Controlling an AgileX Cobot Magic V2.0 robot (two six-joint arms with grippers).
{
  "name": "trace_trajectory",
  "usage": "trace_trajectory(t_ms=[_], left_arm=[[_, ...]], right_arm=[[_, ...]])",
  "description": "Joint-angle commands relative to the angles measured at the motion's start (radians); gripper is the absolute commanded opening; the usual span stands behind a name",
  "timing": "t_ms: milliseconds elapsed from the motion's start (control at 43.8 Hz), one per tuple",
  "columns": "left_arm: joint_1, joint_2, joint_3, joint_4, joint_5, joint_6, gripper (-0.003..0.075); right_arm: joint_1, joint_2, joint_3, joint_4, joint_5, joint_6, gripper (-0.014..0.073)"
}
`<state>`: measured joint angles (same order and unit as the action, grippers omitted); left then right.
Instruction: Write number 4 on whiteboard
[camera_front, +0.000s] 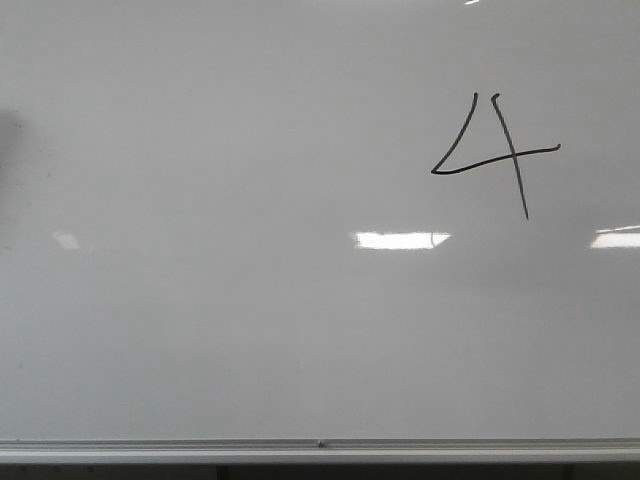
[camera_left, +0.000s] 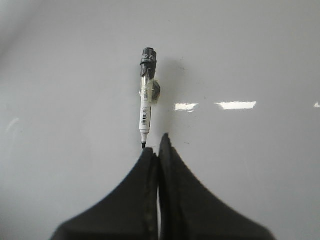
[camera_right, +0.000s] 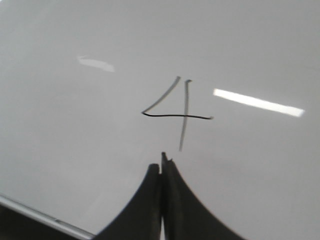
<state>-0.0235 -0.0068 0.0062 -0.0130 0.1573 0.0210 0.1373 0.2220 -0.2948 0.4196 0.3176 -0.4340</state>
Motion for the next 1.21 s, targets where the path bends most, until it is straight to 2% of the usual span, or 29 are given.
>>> trace_trajectory(t_ms=[0,114,183,365,1188], left_arm=[[-0.008,-0.014,0.005,-0.001,-0.081,-0.009,-0.002],[-0.008,-0.014,0.005,-0.001,-0.081,-0.009,-0.002],[-0.008,-0.014,0.005,-0.001,-0.081,-0.009,-0.002],[-0.008,-0.014,0.005,-0.001,-0.081,-0.009,-0.002],[-0.008,-0.014,0.005,-0.001,-0.081,-0.009,-0.002]], right_arm=[[-0.078,-0.06,0.044,-0.111,-0.119,0.163,-0.0061],[-0.145,-0.157,0.137,-0.266,-0.131,0.348,-0.0061],[-0.164,-0.204,0.197,-0.307,-0.137,0.403,-0.0061],[-0.169,-0.252,0.311,-0.311,-0.185,0.407,-0.0061],[-0.169,-0.252,0.307,-0.317,-0.158,0.405,-0.0061]])
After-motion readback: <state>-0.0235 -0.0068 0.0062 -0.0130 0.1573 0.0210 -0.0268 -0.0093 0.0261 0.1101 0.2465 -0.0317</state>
